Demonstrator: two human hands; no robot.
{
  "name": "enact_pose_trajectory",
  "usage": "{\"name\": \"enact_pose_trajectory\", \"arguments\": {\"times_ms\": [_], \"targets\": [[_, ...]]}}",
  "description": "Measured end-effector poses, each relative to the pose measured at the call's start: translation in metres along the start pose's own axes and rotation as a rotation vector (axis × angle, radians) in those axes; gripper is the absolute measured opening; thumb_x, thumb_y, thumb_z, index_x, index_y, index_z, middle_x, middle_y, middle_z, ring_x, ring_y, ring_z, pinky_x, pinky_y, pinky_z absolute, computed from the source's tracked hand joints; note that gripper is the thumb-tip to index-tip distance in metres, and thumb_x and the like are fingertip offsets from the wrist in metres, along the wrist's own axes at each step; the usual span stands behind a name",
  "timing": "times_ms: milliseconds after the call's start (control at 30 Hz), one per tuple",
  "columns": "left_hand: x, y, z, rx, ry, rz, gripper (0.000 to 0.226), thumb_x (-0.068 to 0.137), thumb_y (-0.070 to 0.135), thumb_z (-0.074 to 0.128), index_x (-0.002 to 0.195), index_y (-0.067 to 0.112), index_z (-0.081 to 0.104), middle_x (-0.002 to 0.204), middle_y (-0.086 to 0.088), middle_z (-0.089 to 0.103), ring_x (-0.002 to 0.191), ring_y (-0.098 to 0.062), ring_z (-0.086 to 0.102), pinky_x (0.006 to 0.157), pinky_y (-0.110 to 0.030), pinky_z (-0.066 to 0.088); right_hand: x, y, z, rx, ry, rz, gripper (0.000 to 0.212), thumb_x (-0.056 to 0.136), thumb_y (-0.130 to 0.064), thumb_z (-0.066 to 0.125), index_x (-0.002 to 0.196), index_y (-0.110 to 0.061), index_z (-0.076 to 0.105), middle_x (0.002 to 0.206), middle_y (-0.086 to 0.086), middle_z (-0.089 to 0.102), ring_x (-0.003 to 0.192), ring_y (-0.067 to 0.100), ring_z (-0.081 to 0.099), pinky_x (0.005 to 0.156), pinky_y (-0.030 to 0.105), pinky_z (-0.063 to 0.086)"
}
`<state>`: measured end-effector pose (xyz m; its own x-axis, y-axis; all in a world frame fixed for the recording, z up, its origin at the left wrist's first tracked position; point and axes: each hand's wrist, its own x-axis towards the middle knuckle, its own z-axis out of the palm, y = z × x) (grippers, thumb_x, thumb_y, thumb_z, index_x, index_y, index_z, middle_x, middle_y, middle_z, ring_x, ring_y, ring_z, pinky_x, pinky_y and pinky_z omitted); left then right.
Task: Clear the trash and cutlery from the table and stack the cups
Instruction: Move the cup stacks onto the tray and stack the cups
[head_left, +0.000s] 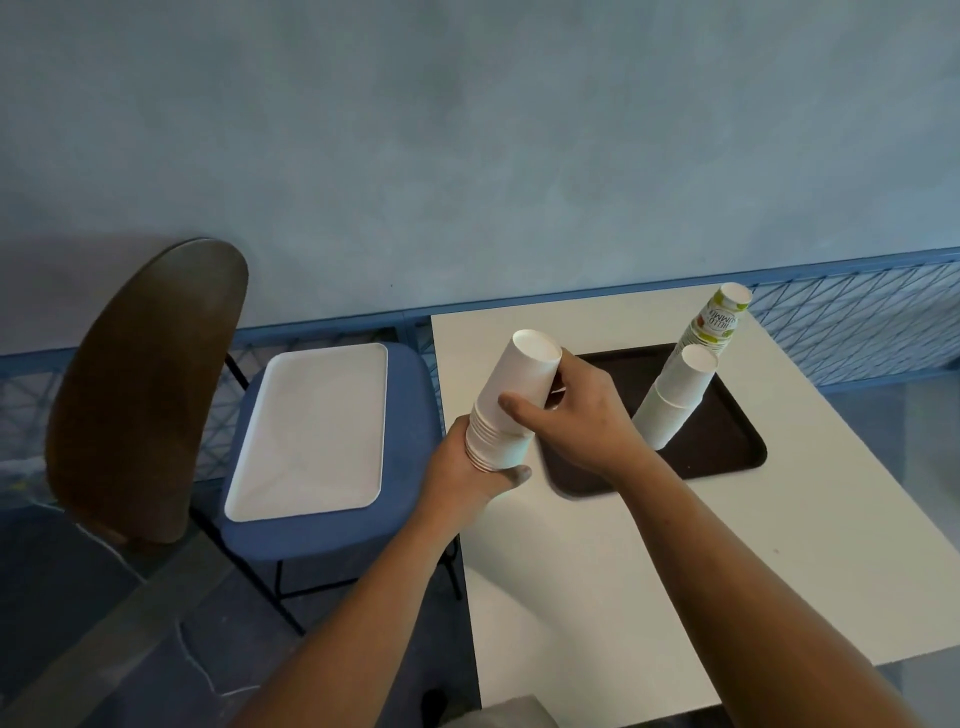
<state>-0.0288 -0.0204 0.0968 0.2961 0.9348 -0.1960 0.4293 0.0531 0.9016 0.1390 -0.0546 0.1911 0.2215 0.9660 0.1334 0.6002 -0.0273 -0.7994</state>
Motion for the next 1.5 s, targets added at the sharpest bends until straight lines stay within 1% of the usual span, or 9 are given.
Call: {"name": "enact_pose_trajectory", "arguments": {"times_ms": [267, 367, 567, 933, 1033, 1167, 1300, 1433, 1500], "targets": [[0.007, 0.017, 0.027, 0.054, 0.071, -0.055, 0.075, 0.065, 0.041, 0.097, 0.128, 0.032, 0.057, 0.116, 0.013, 0.070, 0.105, -0.015, 0.067, 0.084, -0.030, 0.054, 0.017, 0.020, -0.032, 0.070, 0.049, -0.005, 0.042, 0.083, -0.045, 0.078, 0.112, -0.027, 0.054, 0.093, -0.025, 0.057, 0.085, -0.005, 0.059, 0.064, 0.001, 0.044], [0.012, 0.026, 0.049, 0.085, 0.109, -0.076, 0.079, 0.062, 0.042, 0.097, 0.128, 0.032, 0.057, 0.117, 0.011, 0.071, 0.107, -0.018, 0.068, 0.088, -0.035, 0.057, 0.022, 0.039, -0.049, 0.102, 0.066, -0.001, 0.041, 0.084, -0.046, 0.078, 0.111, -0.026, 0.056, 0.093, -0.024, 0.059, 0.084, -0.006, 0.060, 0.065, 0.003, 0.044], [0.013, 0.055, 0.098, 0.148, 0.161, -0.139, 0.075, 0.065, 0.046, 0.094, 0.127, 0.036, 0.053, 0.110, 0.016, 0.066, 0.097, -0.014, 0.064, 0.079, -0.029, 0.050, 0.032, 0.075, -0.087, 0.127, -0.007, -0.013, 0.041, 0.083, -0.050, 0.078, 0.111, -0.028, 0.057, 0.095, -0.021, 0.064, 0.088, -0.003, 0.062, 0.066, 0.008, 0.046], [0.009, 0.073, 0.143, 0.147, 0.227, -0.194, 0.081, 0.067, 0.047, 0.093, 0.134, 0.032, 0.051, 0.116, 0.013, 0.065, 0.104, -0.015, 0.064, 0.085, -0.031, 0.052, 0.052, 0.103, -0.125, 0.274, -0.014, 0.067, 0.042, 0.084, -0.048, 0.077, 0.113, -0.026, 0.056, 0.096, -0.018, 0.063, 0.090, -0.001, 0.062, 0.071, 0.016, 0.047], [0.011, 0.073, 0.142, 0.138, 0.237, -0.221, 0.080, 0.069, 0.044, 0.094, 0.134, 0.033, 0.049, 0.112, 0.017, 0.059, 0.101, -0.013, 0.060, 0.083, -0.028, 0.047, 0.061, 0.106, -0.126, 0.421, 0.040, 0.148, 0.038, 0.085, -0.046, 0.076, 0.112, -0.023, 0.062, 0.099, -0.011, 0.070, 0.092, 0.005, 0.067, 0.077, 0.026, 0.054], [0.017, 0.067, 0.137, 0.070, 0.254, -0.219, 0.077, 0.066, 0.041, 0.097, 0.127, 0.036, 0.050, 0.110, 0.020, 0.061, 0.105, -0.014, 0.063, 0.086, -0.030, 0.051, 0.079, 0.111, -0.118, 0.840, 0.068, 0.356, 0.034, 0.081, -0.046, 0.075, 0.104, -0.022, 0.068, 0.099, -0.002, 0.075, 0.097, 0.017, 0.073, 0.089, 0.047, 0.061], [0.024, 0.064, 0.128, 0.037, 0.255, -0.207, 0.076, 0.066, 0.041, 0.097, 0.126, 0.037, 0.051, 0.109, 0.023, 0.061, 0.102, -0.006, 0.062, 0.084, -0.028, 0.049, 0.094, 0.113, -0.110, 1.216, 0.131, 0.559, 0.016, 0.095, -0.026, 0.068, 0.102, -0.013, 0.062, 0.102, 0.007, 0.070, 0.096, 0.021, 0.071, 0.086, 0.042, 0.061], [0.030, 0.063, 0.119, 0.011, 0.242, -0.184, 0.078, 0.067, 0.039, 0.097, 0.130, 0.033, 0.051, 0.113, 0.020, 0.061, 0.103, -0.008, 0.063, 0.075, -0.017, 0.047, 0.111, 0.128, -0.095, 1.186, 0.237, 0.664, 0.019, 0.092, -0.028, 0.072, 0.097, -0.018, 0.057, 0.106, 0.006, 0.067, 0.096, 0.020, 0.069, 0.087, 0.042, 0.061], [0.036, 0.063, 0.115, -0.011, 0.239, -0.188, 0.078, 0.068, 0.038, 0.096, 0.131, 0.030, 0.051, 0.114, 0.016, 0.061, 0.104, -0.011, 0.063, 0.075, -0.019, 0.048, 0.120, 0.137, -0.085, 1.096, 0.309, 0.701, 0.021, 0.089, -0.030, 0.075, 0.092, -0.020, 0.056, 0.101, 0.003, 0.067, 0.091, 0.017, 0.068, 0.087, 0.040, 0.062]]}}
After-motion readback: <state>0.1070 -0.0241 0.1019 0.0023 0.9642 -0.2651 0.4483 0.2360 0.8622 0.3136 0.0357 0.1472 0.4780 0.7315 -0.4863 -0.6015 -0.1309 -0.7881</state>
